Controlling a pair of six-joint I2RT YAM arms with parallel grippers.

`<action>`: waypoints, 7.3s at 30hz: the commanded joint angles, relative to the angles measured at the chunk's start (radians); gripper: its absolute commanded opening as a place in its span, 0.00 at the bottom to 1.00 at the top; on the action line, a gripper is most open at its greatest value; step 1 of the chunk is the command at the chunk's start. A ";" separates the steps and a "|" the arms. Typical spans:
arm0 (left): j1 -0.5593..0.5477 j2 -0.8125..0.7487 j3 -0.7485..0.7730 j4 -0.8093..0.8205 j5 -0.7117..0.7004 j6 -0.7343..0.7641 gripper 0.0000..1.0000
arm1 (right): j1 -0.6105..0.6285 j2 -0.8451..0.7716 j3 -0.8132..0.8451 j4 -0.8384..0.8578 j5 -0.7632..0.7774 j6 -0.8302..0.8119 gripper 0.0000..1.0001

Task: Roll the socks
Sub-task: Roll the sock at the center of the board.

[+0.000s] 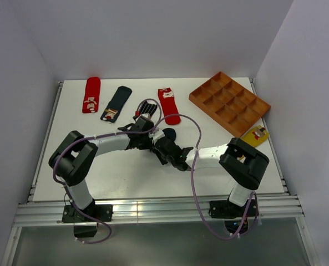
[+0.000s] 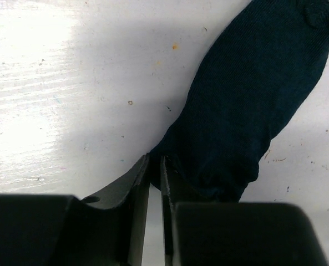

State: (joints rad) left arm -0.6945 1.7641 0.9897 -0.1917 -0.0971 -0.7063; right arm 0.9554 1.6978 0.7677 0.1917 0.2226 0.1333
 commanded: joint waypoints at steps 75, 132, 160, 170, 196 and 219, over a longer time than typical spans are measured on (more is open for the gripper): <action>0.015 -0.109 -0.203 0.061 -0.075 -0.378 0.21 | -0.215 -0.130 0.096 -0.075 -0.514 0.292 0.33; 0.033 -0.196 -0.253 0.155 -0.030 -0.409 0.56 | -0.374 0.238 0.122 -0.109 -0.761 0.385 0.03; 0.061 -0.092 -0.229 0.195 0.016 -0.429 0.42 | -0.449 0.344 0.125 -0.158 -0.792 0.424 0.03; 0.073 -0.132 -0.281 0.204 0.028 -0.429 0.51 | -0.451 0.349 0.128 -0.158 -0.795 0.422 0.03; 0.118 -0.051 -0.313 0.307 0.123 -0.384 0.36 | -0.451 0.338 0.130 -0.159 -0.783 0.407 0.04; 0.075 -0.098 -0.217 0.064 0.007 -0.367 0.01 | -0.253 -0.024 0.036 -0.100 -0.384 0.229 0.33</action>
State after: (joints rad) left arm -0.6117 1.6703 0.7715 0.0486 -0.0254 -1.1183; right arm 0.6525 1.7428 0.8368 0.1165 -0.3614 0.4526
